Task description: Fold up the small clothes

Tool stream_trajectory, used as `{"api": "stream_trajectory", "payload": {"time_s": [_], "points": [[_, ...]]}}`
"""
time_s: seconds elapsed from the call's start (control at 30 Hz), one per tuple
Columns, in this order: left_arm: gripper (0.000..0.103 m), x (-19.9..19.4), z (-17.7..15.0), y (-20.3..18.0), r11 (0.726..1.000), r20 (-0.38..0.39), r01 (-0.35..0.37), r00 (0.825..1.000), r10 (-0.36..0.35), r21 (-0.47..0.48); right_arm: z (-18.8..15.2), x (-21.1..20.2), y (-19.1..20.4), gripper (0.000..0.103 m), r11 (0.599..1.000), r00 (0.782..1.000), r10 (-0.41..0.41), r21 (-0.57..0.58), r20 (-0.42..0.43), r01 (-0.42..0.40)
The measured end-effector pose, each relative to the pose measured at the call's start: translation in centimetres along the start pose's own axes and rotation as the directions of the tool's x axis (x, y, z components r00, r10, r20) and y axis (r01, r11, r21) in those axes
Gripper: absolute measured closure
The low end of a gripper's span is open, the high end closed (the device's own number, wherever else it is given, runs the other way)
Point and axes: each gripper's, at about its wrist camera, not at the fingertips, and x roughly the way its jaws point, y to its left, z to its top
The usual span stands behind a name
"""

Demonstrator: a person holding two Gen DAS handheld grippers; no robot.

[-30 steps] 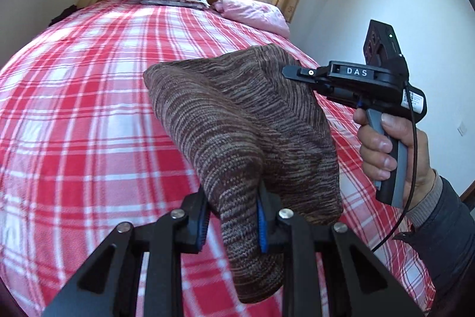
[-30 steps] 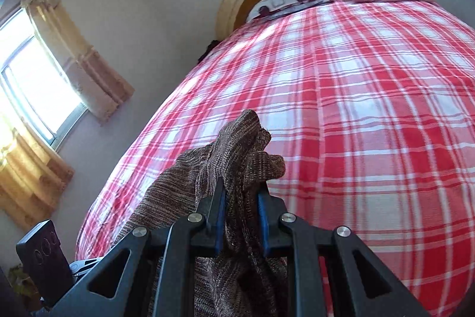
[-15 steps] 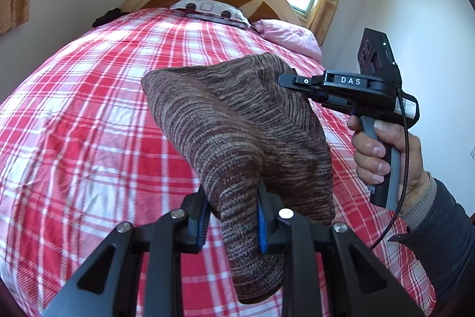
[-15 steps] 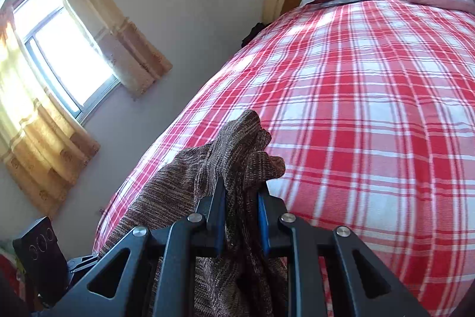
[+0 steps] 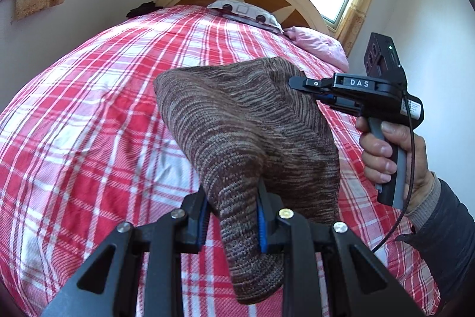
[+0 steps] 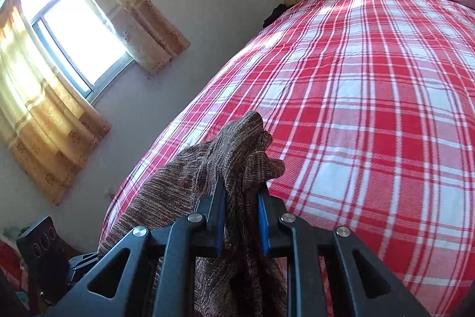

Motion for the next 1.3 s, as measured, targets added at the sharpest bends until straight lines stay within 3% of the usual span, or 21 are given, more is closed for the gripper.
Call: {"api": "stream_trajectory", "payload": {"time_s": [0.23,0.6,0.73,0.77,0.8,0.83,0.9,1.0,1.07,1.17,1.23,1.3], "points": [[0.076,-0.2,-1.2,2.4,0.999,-0.018,-0.025,1.0,0.024,-0.039,-0.4,3.0,1.3,0.085,1.0,0.999,0.006,-0.013,-0.044,-0.006],[0.075,1.7,-4.6,4.7,0.997,-0.081,-0.051,0.996,0.047,-0.058,-1.5,7.1,0.1,0.085,0.998,0.992,-0.061,0.001,-0.114,0.062],[0.064,1.9,-5.1,4.6,0.996,-0.065,-0.061,0.996,0.056,-0.07,-2.1,7.8,-1.3,0.084,0.994,0.984,-0.101,0.019,-0.148,0.105],[0.064,1.8,-5.1,4.5,0.995,-0.062,-0.059,0.997,0.055,-0.076,-2.1,7.4,-1.3,0.078,0.994,0.984,-0.107,0.017,-0.14,0.11],[0.06,1.6,-5.1,4.4,0.995,-0.063,-0.066,0.996,0.062,-0.076,-2.2,6.7,-1.1,0.073,0.991,0.984,-0.128,0.007,-0.126,0.13],[0.05,1.4,-5.0,4.3,0.994,-0.061,-0.085,0.995,0.081,-0.071,-2.2,5.7,-0.8,0.072,0.99,0.984,-0.139,-0.002,-0.11,0.14],[0.038,0.6,-5.1,4.1,0.991,-0.027,-0.12,0.993,0.118,-0.063,-2.5,3.6,-0.1,0.071,0.994,0.991,-0.109,-0.005,-0.074,0.109],[0.03,-0.3,-5.0,4.4,0.986,0.021,-0.145,0.989,0.147,-0.077,-4.0,0.9,1.6,0.07,1.0,0.998,-0.007,-0.006,-0.056,0.006],[0.026,0.0,-5.0,4.6,0.984,0.019,-0.161,0.986,0.163,-0.078,-5.8,0.8,2.6,0.07,0.999,0.995,0.008,-0.034,-0.099,-0.012],[0.026,1.6,-5.7,4.0,0.979,-0.05,-0.2,0.979,0.199,-0.03,-8.9,2.5,3.1,0.07,0.998,0.98,-0.05,-0.057,-0.194,0.039],[0.026,1.9,-6.3,3.3,0.977,-0.06,-0.214,0.975,0.213,-0.001,-10.4,2.6,3.2,0.09,0.996,0.979,-0.064,-0.076,-0.194,0.05],[0.026,1.4,-6.7,2.7,0.976,-0.046,-0.219,0.975,0.22,0.019,-11.1,1.8,3.3,0.091,0.997,0.983,-0.06,-0.061,-0.176,0.05]]}}
